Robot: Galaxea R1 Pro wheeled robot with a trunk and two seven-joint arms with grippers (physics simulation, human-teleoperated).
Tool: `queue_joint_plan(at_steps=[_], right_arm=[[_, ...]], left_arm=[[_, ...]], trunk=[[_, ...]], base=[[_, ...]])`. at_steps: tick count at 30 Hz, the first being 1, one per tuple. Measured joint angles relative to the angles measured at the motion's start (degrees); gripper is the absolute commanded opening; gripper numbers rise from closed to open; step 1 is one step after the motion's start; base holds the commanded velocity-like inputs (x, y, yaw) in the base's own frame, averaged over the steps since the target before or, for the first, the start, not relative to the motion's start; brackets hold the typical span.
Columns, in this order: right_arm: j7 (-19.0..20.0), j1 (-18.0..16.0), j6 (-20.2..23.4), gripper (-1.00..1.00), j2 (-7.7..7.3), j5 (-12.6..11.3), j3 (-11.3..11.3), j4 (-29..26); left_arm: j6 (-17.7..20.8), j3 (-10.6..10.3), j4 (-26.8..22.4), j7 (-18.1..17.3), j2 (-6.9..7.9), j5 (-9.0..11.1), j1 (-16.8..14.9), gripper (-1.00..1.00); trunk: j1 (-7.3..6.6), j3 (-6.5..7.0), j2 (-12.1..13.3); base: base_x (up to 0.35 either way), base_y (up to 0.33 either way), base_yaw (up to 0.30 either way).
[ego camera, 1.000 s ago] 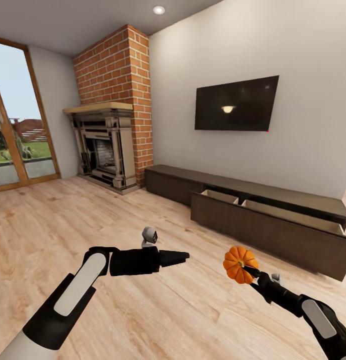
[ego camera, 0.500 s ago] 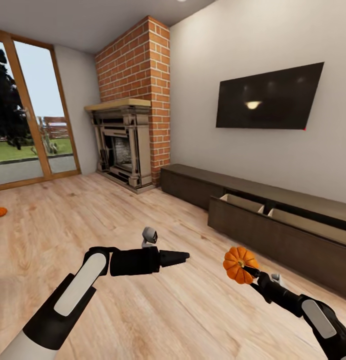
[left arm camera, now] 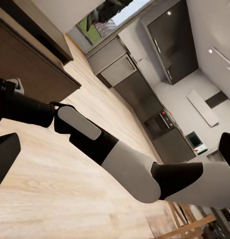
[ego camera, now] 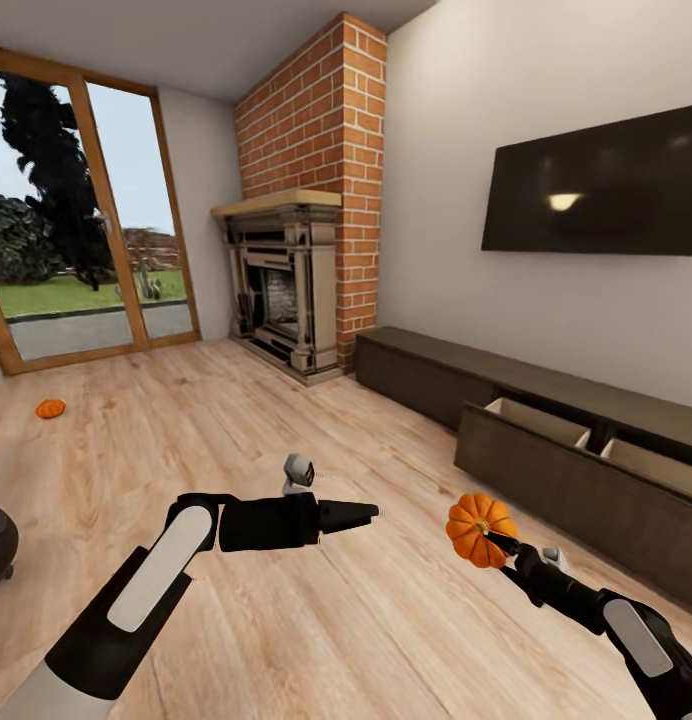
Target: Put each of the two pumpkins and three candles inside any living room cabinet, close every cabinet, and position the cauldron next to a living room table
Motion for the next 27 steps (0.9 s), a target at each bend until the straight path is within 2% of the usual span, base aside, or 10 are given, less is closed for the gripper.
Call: queue_joint_plan(at_steps=[5, 15, 27], right_arm=[[-0.06, 0.0, 0.02, -1.0, 0.0, 0.03, 0.0, 0.04], [-0.01, 0.0, 0.08, -1.0, -0.06, 0.05, 0.0, 0.05], [0.0, 0.0, 0.2, -1.0, -0.09, -0.02, 0.0, 0.05]], left_arm=[[0.0, 0.05, 0.0, -0.1, 0.2, 0.0, -0.03, 1.0], [0.0, 0.1, 0.0, -0.18, 0.32, 0.0, -0.02, 1.0], [0.0, 0.06, 0.02, -0.18, 0.27, 0.0, -0.01, 1.0]], trunk=[[0.01, -0.29, 0.0], [0.02, -0.86, 0.0], [-0.01, -1.54, 0.0]], base=[[0.17, 0.0, 0.228], [0.041, 0.0, 0.227], [0.291, 0.0, 0.225]])
